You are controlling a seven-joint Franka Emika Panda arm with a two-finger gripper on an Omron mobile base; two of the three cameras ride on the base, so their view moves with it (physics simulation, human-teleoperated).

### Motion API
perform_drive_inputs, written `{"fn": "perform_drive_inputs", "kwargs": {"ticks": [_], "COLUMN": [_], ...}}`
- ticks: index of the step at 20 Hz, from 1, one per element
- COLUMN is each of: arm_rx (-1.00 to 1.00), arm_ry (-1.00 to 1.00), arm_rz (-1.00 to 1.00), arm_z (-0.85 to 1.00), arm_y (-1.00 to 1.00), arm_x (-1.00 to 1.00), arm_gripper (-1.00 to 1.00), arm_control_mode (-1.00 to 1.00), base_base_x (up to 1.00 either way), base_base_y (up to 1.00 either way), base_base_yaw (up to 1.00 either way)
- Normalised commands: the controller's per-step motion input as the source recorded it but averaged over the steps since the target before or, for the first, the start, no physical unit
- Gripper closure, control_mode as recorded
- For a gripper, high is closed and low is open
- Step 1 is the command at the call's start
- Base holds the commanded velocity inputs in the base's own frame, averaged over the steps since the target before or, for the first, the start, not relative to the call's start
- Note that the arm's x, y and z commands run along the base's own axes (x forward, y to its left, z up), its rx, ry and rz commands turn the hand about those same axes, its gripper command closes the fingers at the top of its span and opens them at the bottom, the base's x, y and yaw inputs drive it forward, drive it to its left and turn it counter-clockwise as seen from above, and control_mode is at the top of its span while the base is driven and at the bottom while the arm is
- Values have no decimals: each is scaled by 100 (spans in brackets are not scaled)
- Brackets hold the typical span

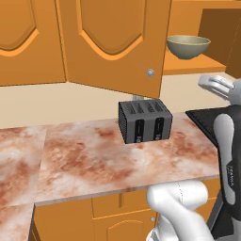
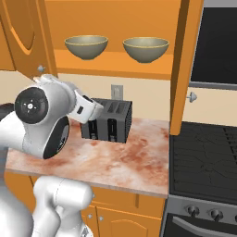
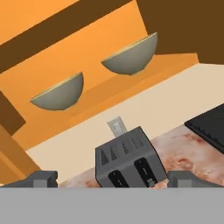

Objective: Move the bowls from the cabinet to the plates on the dining table.

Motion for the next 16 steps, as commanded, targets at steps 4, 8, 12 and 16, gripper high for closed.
{"fn": "perform_drive_inputs", "kwargs": {"ticks": [4,8,12,16], "arm_rx": [-1,-6,-1,0], "arm_ry": [13,12,4,5], "arm_rz": [5,5,16,22], "arm_z": [0,0,0,0], "arm_y": [3,4,-20,-6], "arm_x": [49,56,34,44], "arm_gripper": [-100,-100,-100,-100], "arm_control_mode": [-100,-100,-100,-100], "base_base_x": [0,0,0,0], "base_base_y": [0,0,0,0], "base_base_yaw": [0,0,0,0]}}
